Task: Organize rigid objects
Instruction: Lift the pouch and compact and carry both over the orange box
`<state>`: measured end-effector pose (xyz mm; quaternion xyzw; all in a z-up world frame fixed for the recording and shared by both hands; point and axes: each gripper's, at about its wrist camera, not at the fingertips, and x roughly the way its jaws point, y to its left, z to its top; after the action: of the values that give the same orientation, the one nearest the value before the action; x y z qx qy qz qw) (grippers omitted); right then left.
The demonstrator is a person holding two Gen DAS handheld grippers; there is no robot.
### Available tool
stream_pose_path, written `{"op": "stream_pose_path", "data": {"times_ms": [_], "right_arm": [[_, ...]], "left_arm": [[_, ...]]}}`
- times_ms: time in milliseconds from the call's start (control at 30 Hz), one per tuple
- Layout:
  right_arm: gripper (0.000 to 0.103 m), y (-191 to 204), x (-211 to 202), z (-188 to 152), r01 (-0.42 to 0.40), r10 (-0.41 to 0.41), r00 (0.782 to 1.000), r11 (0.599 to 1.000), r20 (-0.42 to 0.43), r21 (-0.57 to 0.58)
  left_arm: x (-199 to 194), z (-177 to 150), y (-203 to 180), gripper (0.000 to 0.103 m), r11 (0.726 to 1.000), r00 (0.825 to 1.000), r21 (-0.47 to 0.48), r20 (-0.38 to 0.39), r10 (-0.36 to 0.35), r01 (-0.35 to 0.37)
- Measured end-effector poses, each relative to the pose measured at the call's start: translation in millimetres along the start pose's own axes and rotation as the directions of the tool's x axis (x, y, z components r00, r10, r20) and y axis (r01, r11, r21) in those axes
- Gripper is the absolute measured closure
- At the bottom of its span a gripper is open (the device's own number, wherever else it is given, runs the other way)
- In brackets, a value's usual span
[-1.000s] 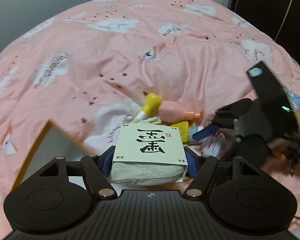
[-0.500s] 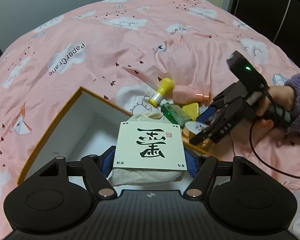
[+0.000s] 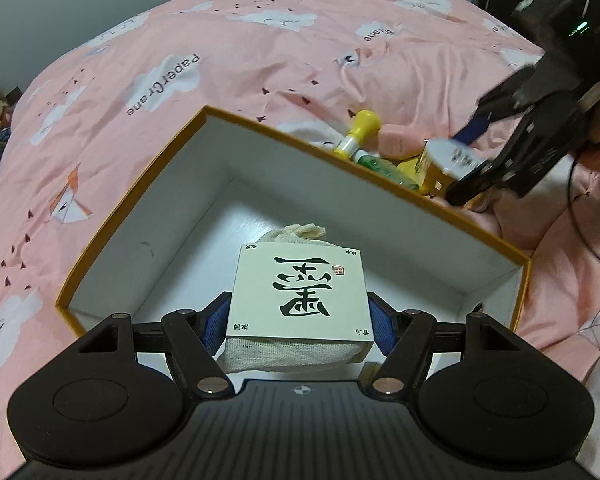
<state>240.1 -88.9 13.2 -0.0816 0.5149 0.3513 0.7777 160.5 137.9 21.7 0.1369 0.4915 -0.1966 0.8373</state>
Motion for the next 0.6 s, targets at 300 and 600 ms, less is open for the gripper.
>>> {"op": "stream_pose_path", "data": {"times_ms": [300,600], "right_arm": [[0.028,78.7,-43.6,27.7,0.052,-0.033,0.996,0.966,0.079,-0.252],[0.028,144.7,-10.5,40.8,0.003,-0.006,1.0,0.85,-0.003,-0.527]], "left_arm": [[-16.9,-15.8,9.0,0.023,1.0,1.0,-0.005,0.02,0.021,-0.021],[5.4,-30.1,23.2,0.023,0.999,0.998,0.04,-0.059,0.002,0.001]]}}
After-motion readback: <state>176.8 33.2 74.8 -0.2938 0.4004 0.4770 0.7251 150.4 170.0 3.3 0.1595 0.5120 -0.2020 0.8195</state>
